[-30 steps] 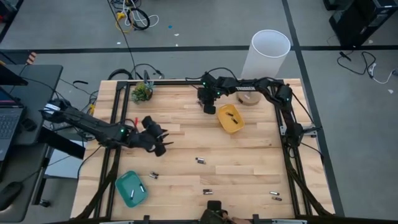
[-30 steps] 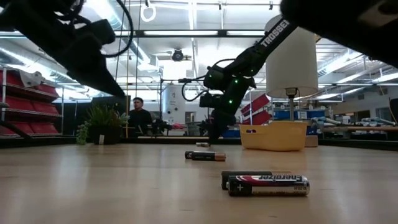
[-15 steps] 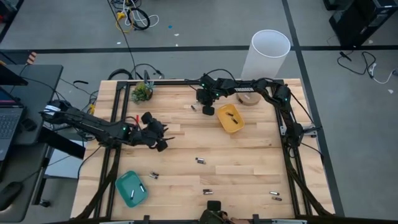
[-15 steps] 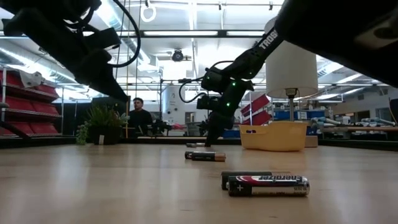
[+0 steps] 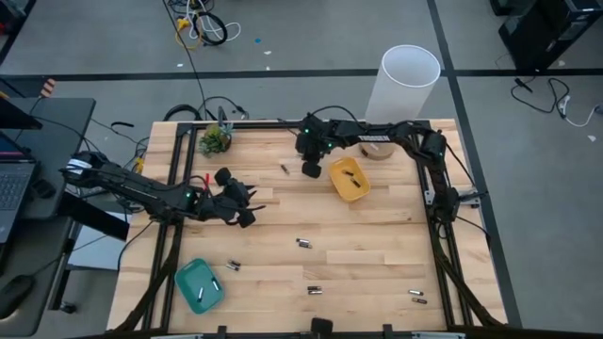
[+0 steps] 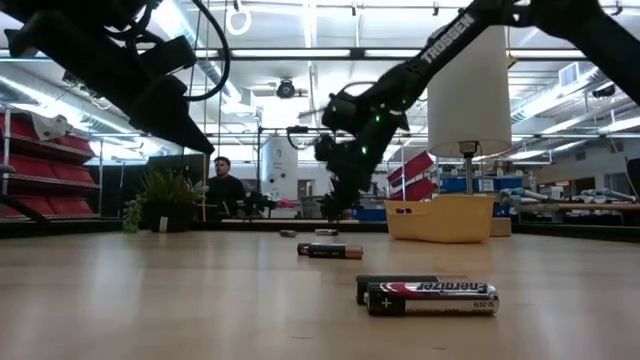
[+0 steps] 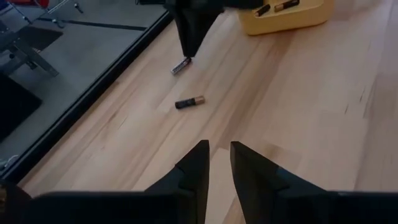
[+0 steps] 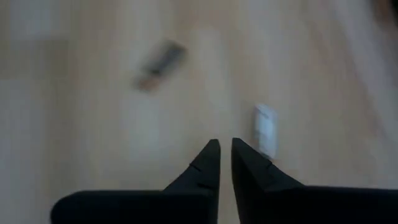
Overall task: Sort batteries
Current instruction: Put the silver battery into the yellow bin
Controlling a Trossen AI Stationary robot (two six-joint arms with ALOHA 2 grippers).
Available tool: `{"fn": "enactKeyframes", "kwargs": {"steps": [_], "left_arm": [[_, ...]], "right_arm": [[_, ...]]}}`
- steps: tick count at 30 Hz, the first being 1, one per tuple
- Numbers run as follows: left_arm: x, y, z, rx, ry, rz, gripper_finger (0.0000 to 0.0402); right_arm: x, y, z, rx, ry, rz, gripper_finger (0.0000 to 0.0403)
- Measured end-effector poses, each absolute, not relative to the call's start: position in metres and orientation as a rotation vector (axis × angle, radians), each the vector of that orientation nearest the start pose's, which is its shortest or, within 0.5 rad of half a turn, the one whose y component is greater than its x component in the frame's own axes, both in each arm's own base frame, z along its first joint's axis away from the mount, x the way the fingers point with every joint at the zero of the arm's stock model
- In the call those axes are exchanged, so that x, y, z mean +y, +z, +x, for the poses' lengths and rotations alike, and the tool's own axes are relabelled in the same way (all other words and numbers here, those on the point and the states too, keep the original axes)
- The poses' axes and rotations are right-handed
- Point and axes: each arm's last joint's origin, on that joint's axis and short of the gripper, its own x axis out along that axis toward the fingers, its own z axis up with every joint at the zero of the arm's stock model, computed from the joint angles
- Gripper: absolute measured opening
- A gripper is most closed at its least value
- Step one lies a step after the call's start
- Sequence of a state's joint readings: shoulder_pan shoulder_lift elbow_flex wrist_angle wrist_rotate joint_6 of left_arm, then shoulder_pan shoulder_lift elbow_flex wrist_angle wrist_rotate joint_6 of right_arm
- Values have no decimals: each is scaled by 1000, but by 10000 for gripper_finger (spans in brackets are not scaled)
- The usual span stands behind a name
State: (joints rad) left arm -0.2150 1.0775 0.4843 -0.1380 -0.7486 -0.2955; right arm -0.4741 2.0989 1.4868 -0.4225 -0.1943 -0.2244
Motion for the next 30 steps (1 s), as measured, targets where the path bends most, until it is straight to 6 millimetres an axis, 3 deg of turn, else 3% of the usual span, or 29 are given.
{"fn": "enactKeyframes", "kwargs": {"steps": [4, 9, 19, 22, 30], "left_arm": [[-23, 190, 198, 562, 597, 54, 80], [-24, 190, 199, 557, 583, 29, 80], [-25, 183, 202, 594, 575, 43, 80], [-25, 177, 204, 625, 577, 59, 80], [-28, 160, 217, 651, 579, 73, 81]], "right_arm": [[-177, 172, 400, 949, -103, 64, 6], [-181, 173, 405, 943, -269, -47, 10], [-181, 159, 398, 962, -298, 14, 142], [-182, 151, 393, 977, -314, 45, 163], [-194, 146, 384, 963, -306, 110, 140]]}}
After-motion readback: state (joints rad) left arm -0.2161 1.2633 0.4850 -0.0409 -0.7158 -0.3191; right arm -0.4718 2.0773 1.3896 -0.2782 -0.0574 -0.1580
